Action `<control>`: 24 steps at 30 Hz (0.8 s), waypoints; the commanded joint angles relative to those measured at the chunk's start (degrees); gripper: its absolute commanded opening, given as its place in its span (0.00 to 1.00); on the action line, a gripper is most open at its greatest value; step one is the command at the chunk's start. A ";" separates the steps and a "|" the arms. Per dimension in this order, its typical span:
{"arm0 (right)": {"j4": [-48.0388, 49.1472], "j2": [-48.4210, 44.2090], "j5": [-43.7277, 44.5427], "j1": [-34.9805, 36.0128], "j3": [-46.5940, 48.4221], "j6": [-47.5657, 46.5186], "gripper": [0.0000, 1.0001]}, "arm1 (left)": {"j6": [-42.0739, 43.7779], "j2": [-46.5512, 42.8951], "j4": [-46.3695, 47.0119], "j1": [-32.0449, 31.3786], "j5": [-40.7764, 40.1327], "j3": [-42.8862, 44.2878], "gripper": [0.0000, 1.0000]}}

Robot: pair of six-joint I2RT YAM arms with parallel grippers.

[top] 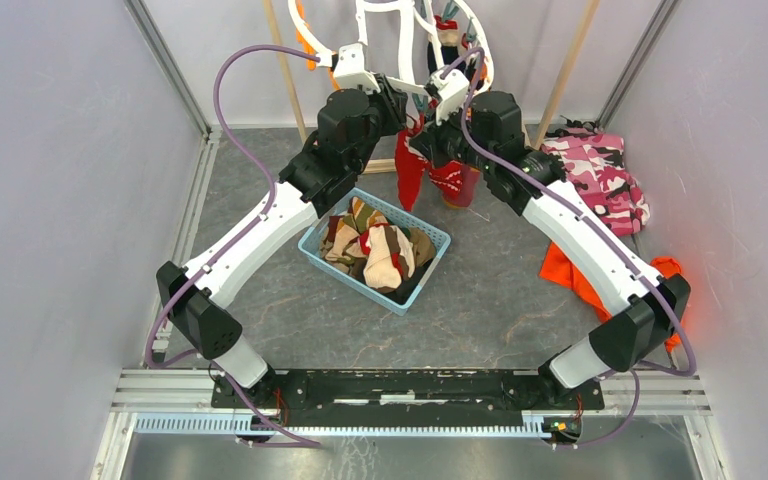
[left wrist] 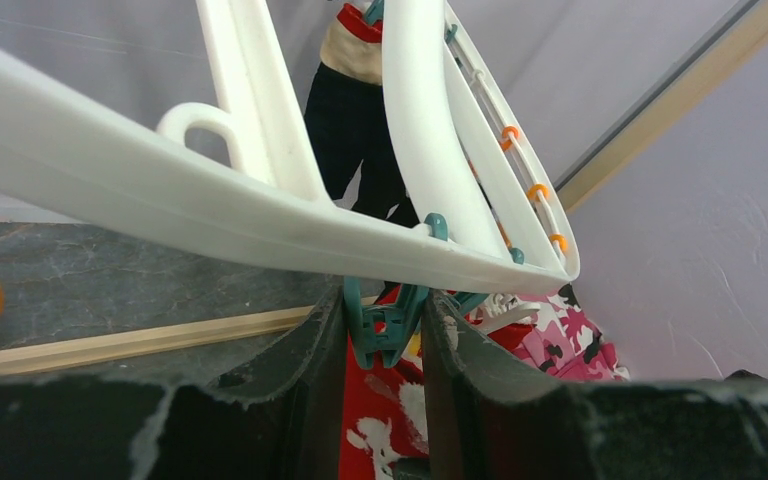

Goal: Clip the socks to the hanger
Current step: Clamp the sock onto the hanger.

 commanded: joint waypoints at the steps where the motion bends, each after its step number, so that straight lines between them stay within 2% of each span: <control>1: 2.92 0.99 1.70 0.48 3.68 1.85 0.00 | -1.95 0.19 0.65 -0.29 -1.07 2.43 0.02; 24: 3.59 1.72 2.07 0.62 6.14 -1.04 0.00 | -4.11 0.63 -0.35 -0.29 0.21 2.42 0.02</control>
